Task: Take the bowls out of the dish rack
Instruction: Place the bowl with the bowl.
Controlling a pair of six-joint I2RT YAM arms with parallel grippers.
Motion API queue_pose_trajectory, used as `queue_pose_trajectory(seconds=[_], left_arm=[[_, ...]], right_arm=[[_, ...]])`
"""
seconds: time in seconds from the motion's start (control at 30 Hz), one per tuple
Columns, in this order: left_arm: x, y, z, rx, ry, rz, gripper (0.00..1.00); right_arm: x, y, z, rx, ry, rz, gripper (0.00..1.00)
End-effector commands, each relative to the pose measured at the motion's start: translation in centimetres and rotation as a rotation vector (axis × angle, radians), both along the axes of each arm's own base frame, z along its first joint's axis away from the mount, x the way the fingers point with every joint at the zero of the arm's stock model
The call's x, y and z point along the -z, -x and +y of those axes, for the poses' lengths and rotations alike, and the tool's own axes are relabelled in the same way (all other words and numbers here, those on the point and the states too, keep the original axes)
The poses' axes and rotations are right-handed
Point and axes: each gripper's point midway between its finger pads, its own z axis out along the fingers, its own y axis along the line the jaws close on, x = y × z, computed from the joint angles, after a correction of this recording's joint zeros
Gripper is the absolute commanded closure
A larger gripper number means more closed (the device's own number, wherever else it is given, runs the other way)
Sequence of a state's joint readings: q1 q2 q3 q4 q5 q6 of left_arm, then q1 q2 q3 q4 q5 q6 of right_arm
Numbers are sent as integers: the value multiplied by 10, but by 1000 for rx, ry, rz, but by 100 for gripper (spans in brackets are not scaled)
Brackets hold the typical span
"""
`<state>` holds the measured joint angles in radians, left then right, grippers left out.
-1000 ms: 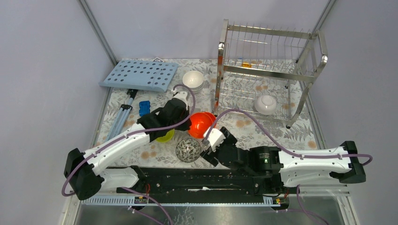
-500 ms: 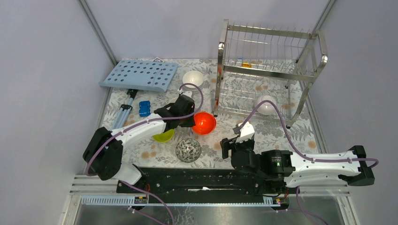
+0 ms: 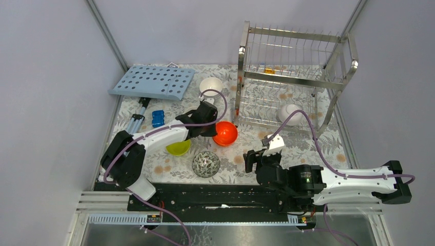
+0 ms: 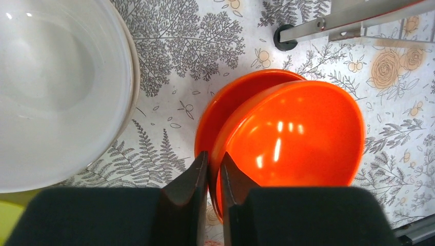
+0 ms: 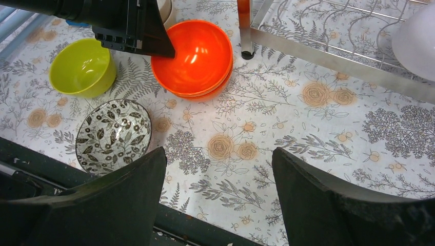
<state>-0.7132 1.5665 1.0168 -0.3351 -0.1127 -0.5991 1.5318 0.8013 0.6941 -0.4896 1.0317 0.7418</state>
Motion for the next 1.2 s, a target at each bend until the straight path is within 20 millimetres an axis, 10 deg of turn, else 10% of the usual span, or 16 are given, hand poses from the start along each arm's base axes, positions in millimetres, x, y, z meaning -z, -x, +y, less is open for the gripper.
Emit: queue_pose_trajectory(seconds=[0.0, 0.27, 0.43, 0.77, 1.17], left_arm=[[-25, -18, -14, 4, 60, -69, 77], [-34, -14, -10, 7, 56, -74, 39], [-50, -11, -4, -2, 66, -101, 34], [-42, -6, 5, -8, 46, -106, 67], [-22, -6, 4, 3, 28, -87, 88]], right_arm=[[-5, -4, -4, 42, -12, -24, 18], [-9, -5, -1, 35, 2, -41, 18], [-11, -9, 4, 52, 37, -46, 19], [4, -55, -10, 184, -34, 104, 41], [12, -103, -62, 429, -98, 132, 34]])
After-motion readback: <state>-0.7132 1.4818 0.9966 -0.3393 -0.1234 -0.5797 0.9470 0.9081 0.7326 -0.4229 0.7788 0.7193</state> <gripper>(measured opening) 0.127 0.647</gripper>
